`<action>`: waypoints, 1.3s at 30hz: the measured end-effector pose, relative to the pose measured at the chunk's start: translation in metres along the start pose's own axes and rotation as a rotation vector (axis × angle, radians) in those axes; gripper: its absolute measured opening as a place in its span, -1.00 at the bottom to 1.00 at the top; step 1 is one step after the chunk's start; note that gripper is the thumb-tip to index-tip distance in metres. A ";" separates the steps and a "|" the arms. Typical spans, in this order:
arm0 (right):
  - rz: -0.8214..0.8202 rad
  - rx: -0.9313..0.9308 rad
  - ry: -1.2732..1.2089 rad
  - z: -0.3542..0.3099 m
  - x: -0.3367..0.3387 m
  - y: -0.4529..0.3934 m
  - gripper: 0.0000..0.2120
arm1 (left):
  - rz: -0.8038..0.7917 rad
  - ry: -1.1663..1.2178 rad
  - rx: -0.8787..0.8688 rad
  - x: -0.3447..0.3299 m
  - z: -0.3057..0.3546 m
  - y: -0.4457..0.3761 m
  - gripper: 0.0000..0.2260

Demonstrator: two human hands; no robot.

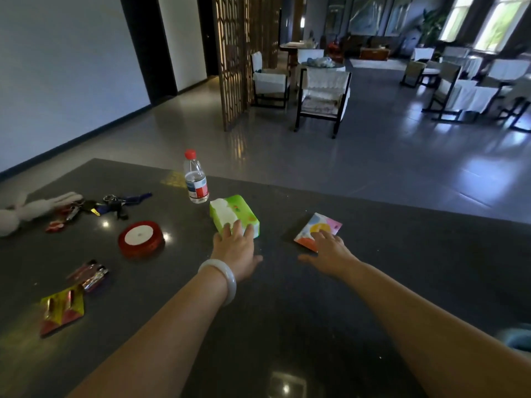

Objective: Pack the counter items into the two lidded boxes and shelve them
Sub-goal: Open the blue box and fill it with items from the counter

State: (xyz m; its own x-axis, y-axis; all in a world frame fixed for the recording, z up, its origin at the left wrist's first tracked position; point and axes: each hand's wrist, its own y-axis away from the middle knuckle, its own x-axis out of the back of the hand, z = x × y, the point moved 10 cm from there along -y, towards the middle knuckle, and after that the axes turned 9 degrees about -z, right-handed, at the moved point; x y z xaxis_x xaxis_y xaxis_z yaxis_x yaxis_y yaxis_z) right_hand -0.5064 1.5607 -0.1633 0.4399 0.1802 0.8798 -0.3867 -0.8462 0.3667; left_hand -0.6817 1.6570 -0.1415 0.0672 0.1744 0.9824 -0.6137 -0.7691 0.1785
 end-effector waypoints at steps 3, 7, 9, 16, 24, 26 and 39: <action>-0.024 -0.037 0.033 0.004 -0.008 -0.025 -0.22 | -0.023 0.046 0.023 -0.013 -0.017 -0.028 -0.25; -0.087 -0.053 0.078 0.007 -0.023 -0.060 -0.22 | -0.070 0.101 0.028 -0.024 -0.026 -0.063 -0.22; -0.101 -0.064 0.077 0.010 -0.030 -0.074 -0.22 | -0.100 0.147 0.025 -0.030 -0.030 -0.079 -0.23; -0.039 0.024 0.131 0.011 -0.056 -0.079 -0.30 | -0.070 0.145 -0.041 -0.049 -0.027 -0.095 -0.37; 0.012 0.199 0.059 0.007 -0.074 -0.012 -0.43 | 0.037 0.113 -0.218 -0.062 0.012 -0.015 -0.39; 0.000 0.212 0.056 0.008 -0.080 0.008 -0.46 | 0.047 0.111 -0.248 -0.068 0.021 0.012 -0.39; 0.138 -0.230 -0.162 0.050 -0.054 0.042 -0.46 | 0.226 0.402 -0.108 -0.024 0.004 0.065 -0.33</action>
State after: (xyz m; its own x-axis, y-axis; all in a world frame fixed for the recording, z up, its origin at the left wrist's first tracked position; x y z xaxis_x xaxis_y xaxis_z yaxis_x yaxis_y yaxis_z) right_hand -0.5053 1.4904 -0.2105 0.4866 -0.0268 0.8732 -0.6169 -0.7182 0.3218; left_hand -0.7197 1.6003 -0.1531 -0.3747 0.2507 0.8926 -0.6573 -0.7508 -0.0650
